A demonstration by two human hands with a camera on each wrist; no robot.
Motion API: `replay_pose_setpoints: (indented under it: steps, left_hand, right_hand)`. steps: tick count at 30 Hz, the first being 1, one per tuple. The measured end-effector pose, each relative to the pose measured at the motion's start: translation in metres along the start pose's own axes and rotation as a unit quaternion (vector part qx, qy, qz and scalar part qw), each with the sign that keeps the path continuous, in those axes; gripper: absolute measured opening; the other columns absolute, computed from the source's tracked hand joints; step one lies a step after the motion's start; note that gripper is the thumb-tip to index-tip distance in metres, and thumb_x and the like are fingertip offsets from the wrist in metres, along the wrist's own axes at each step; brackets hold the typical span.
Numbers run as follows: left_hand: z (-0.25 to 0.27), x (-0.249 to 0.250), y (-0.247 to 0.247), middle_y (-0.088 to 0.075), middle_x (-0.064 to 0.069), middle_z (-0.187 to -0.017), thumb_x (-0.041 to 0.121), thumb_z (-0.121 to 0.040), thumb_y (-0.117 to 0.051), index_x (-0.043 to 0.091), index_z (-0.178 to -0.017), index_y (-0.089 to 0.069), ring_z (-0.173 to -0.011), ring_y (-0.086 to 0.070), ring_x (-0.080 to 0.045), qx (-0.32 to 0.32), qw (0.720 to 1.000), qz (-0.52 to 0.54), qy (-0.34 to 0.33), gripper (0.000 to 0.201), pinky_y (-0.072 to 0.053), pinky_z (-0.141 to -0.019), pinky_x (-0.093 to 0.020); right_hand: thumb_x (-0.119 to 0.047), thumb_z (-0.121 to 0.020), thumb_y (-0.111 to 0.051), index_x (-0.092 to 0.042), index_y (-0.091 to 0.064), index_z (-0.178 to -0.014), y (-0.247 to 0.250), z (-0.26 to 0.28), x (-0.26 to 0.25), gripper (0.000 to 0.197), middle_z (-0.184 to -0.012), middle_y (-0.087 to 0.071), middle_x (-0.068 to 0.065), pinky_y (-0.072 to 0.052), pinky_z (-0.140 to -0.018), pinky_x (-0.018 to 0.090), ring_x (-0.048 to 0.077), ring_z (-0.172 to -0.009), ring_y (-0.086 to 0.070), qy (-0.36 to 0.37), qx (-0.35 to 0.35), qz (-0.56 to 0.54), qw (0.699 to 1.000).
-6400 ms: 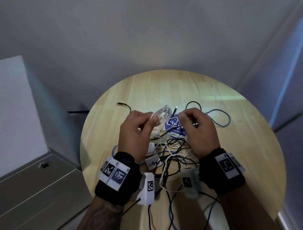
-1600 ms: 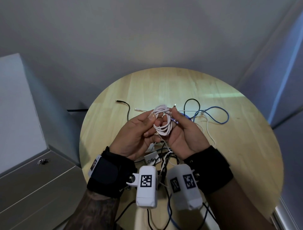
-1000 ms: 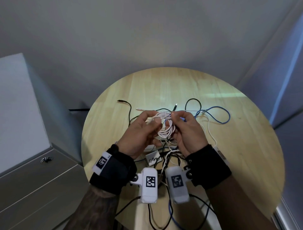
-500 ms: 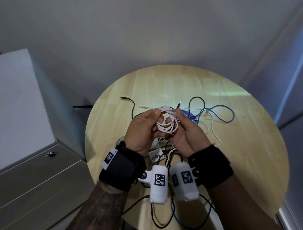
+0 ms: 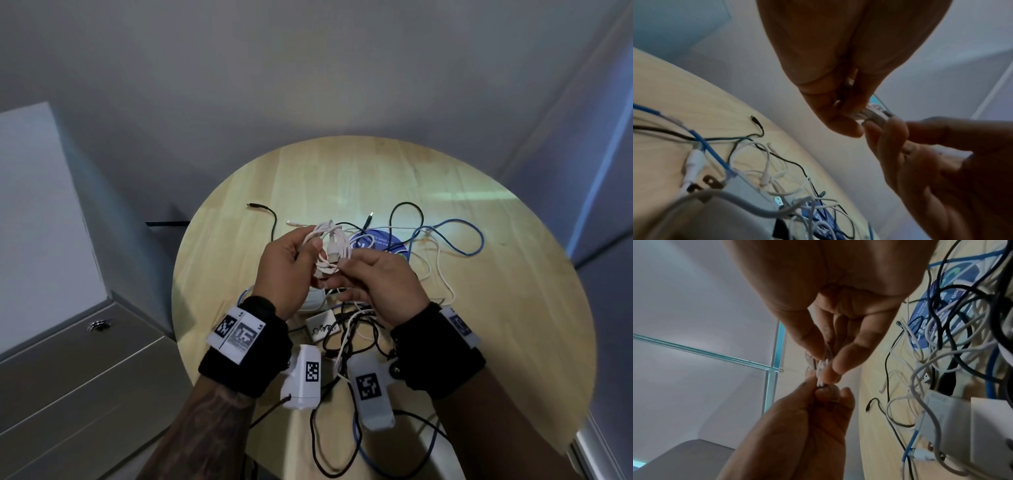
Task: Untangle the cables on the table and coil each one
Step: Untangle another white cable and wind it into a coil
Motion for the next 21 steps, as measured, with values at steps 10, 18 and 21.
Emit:
replay_pose_setpoints:
  steps: [10, 18, 21]
  left_hand:
    - [0.0, -0.015, -0.002, -0.065, 0.005, -0.067, 0.007, -0.101, -0.047, -0.002, -0.106, -0.065, -0.055, -0.057, -0.009, -0.061, 0.991, 0.098, 0.072, 0.021, -0.05, -0.054, -0.026]
    - [-0.009, -0.021, 0.027, -0.062, 0.003, -0.068, 0.005, -0.099, -0.051, 0.003, -0.108, -0.062, -0.05, -0.055, -0.006, -0.01, 0.997, 0.038, 0.072, 0.014, -0.048, -0.047, -0.025]
    - [-0.036, -0.04, 0.083, -0.06, -0.005, -0.075, 0.007, -0.099, -0.051, 0.009, -0.101, -0.063, -0.056, -0.053, -0.011, 0.08, 0.992, -0.045, 0.085, 0.012, -0.049, -0.046, -0.025]
  right_hand:
    - [-0.007, -0.096, -0.057, -0.011, -0.067, -0.104, -0.008, -0.001, 0.001, 0.012, -0.084, -0.074, 0.013, -0.058, -0.06, 0.033, 0.025, -0.075, -0.071, 0.007, -0.019, 0.01, 1.0]
    - [-0.012, -0.096, -0.059, -0.018, -0.062, -0.122, -0.016, -0.001, 0.006, 0.027, -0.091, -0.075, 0.008, -0.053, -0.067, 0.038, 0.019, -0.079, -0.066, -0.005, -0.042, 0.058, 0.997]
    - [-0.022, -0.095, -0.063, -0.022, -0.059, -0.121, -0.007, -0.003, 0.009, 0.026, -0.096, -0.076, 0.003, -0.054, -0.069, 0.037, 0.018, -0.085, -0.068, 0.0, -0.027, 0.113, 0.993]
Point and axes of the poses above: each hand's wrist, its own z-axis away from the middle knuckle, its own y-axis out of the back of the hand, x = y × z, the point moved 10 cm from there along -z, towards the middle knuckle
